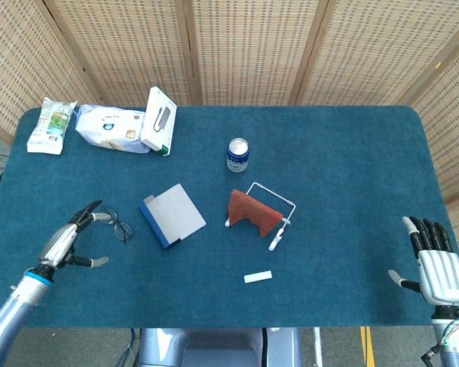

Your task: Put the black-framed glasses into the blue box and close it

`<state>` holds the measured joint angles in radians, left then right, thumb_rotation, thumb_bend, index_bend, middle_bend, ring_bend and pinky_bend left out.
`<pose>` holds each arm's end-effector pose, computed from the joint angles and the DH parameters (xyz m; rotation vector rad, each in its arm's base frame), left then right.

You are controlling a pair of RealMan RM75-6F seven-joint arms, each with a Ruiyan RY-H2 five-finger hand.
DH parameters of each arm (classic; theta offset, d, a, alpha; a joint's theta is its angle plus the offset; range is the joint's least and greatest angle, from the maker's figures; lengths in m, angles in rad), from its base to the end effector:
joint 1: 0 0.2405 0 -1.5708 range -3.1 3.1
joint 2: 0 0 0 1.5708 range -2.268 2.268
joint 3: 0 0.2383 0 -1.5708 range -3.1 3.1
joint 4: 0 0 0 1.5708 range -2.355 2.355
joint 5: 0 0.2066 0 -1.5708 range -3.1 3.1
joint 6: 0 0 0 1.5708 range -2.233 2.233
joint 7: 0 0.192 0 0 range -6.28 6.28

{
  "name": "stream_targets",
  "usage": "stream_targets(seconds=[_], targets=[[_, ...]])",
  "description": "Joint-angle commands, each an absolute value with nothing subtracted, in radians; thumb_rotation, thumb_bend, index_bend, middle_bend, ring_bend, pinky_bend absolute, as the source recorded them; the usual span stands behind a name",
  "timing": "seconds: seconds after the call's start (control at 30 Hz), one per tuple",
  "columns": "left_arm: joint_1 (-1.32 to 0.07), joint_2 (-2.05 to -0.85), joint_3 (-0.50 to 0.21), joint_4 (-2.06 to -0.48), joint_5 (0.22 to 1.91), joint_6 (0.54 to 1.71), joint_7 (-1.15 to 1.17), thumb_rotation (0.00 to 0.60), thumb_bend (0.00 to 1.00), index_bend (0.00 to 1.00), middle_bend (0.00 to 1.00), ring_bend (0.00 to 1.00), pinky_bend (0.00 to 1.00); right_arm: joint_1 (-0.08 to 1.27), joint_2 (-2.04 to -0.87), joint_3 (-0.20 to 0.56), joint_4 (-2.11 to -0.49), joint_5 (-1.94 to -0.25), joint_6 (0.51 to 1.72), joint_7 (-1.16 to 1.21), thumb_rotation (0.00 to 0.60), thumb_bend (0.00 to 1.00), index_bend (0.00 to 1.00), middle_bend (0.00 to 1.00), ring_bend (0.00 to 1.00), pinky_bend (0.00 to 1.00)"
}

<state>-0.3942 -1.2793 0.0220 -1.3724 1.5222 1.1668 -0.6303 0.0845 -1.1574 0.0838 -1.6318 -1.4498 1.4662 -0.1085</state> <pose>-0.2759 0.2992 0.0605 -1.5326 -1.4698 -1.1706 -0.2927 -0.2335 0.1467 1.3550 -0.8812 0.8551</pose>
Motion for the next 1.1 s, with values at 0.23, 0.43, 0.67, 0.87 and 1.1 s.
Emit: stream_targets(seconds=[0.23,0.43,0.67,0.87,1.1], targets=[[-0.483,-1.299,-0.057,-1.143,1.482,1.098,-0.48,0.6,0.11,0.43,0.0,0.0,0.0,0.084,-1.159,0.085,-1.633,-1.448,1.468,-0.114,0.6,0.1,0.0,0.1,0.0,0.0],[-0.514,-1.368,-0.03,-1.002,1.515,1.053,-0.484,0.6,0.15,0.49,0.0,0.0,0.0,0.084,-1.161,0.085,-1.634,-1.447,1.469,-0.119,0.6,0.1,0.0,0.1,0.0,0.0],[-0.561,-1.484,-0.015,-0.836,1.541,1.011,-0.442,0.6,0.15,0.49,0.0,0.0,0.0,0.084,-1.161,0.086,-1.634,-1.447,1.468,-0.117,0.6,0.1,0.0,0.11,0.0,0.0],[-0.584,-1.537,0.006,-0.78,1.569,1.006,-0.451,0.6,0.18,0.49,0.0,0.0,0.0,0.084,-1.161,0.085,-1.633,-1.446,1.468,-0.116,0.6,0.1,0.0,0.11,0.0,0.0],[-0.608,-1.559,0.013,-0.766,1.572,0.978,-0.435,0.6,0.29,0.49,0.0,0.0,0.0,0.084,-1.16,0.085,-1.633,-1.447,1.468,-0.114,0.6,0.1,0.0,0.11,0.0,0.0]])
